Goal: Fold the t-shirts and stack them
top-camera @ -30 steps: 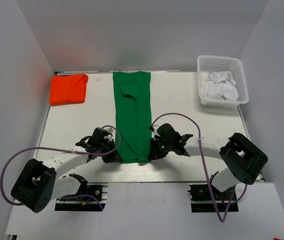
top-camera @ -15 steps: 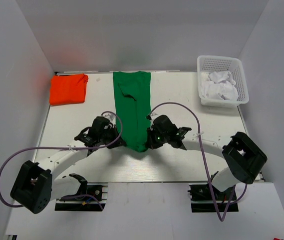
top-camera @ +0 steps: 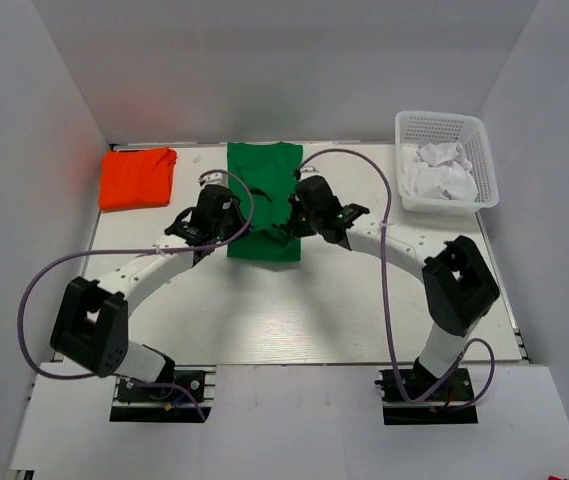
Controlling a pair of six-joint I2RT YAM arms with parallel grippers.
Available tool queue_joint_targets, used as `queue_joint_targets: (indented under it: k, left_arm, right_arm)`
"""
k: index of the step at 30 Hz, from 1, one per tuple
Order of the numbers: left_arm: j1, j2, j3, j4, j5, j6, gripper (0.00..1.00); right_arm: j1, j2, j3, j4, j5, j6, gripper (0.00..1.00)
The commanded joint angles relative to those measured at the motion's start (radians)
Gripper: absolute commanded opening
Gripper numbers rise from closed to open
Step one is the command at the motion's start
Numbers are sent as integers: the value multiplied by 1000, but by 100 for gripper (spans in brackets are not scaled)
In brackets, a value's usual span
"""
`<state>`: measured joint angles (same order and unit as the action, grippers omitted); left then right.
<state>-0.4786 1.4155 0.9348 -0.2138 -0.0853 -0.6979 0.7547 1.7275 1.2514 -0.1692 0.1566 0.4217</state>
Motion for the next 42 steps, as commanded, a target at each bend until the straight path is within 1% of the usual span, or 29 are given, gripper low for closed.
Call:
queue_joint_targets:
  k: [1,3,11,19,23,26,27,28,29,30,31,32,33,34,36,38,39,41,42]
  left_arm:
    - [18,62,99,1,-64,34,0]
    - [38,112,137,22,-64,52,0]
    - [101,275,281,63,19,87,0]
    - [146,397,331,108,96,98,0]
    - [164,451,352,183,153,112,0]
    - [176,493,387,192,180,112,0]
    - [189,522,401,171,180,112,0]
    - [189,533,415,157,180,112,9]
    - [198,533,436,148,171,112,24]
    - [207,545,437,148,171,112,41]
    - [207,545,449,148,157,112,59]
    - [218,545,449,148,139,103,87]
    - [228,528,458,148,130,103,88]
    - [229,505,458,148,112,103,94]
    - [238,478,458,136,98,103,99]
    - [247,444,438,136,98,103,100]
    - [247,406,420,136,98,103,100]
    - [247,369,354,151,128,103,100]
    - [247,340,319,151,140,103,100]
  right_arm:
    - [-28,55,120,-36,38,-44,0]
    - [-46,99,163,-47,41,-61,0]
    - [-92,248,354,-72,20,-127,0]
    - [-143,385,473,-79,-25,-126,0]
    - [-166,425,485,-21,-63,-126,0]
    - [-179,475,517,-10,-94,-126,0]
    - [-183,484,526,-9,-100,-126,5]
    - [-181,491,549,9,-115,-135,14]
    - [-195,518,565,11,-121,-141,28]
    - [-198,524,582,7,-147,-141,38]
    - [-206,533,633,-1,-146,-144,77]
    - [-210,543,647,-6,-187,-153,90]
    - [-210,541,657,-4,-196,-153,90]
    - [-213,531,664,0,-195,-161,90]
    - [-213,486,642,8,-190,-162,90]
    - [-212,451,552,45,-195,-163,90]
    - [-213,393,525,59,-212,-166,90]
    - [-213,359,421,97,-238,-155,90]
    - [-212,315,399,103,-253,-155,90]
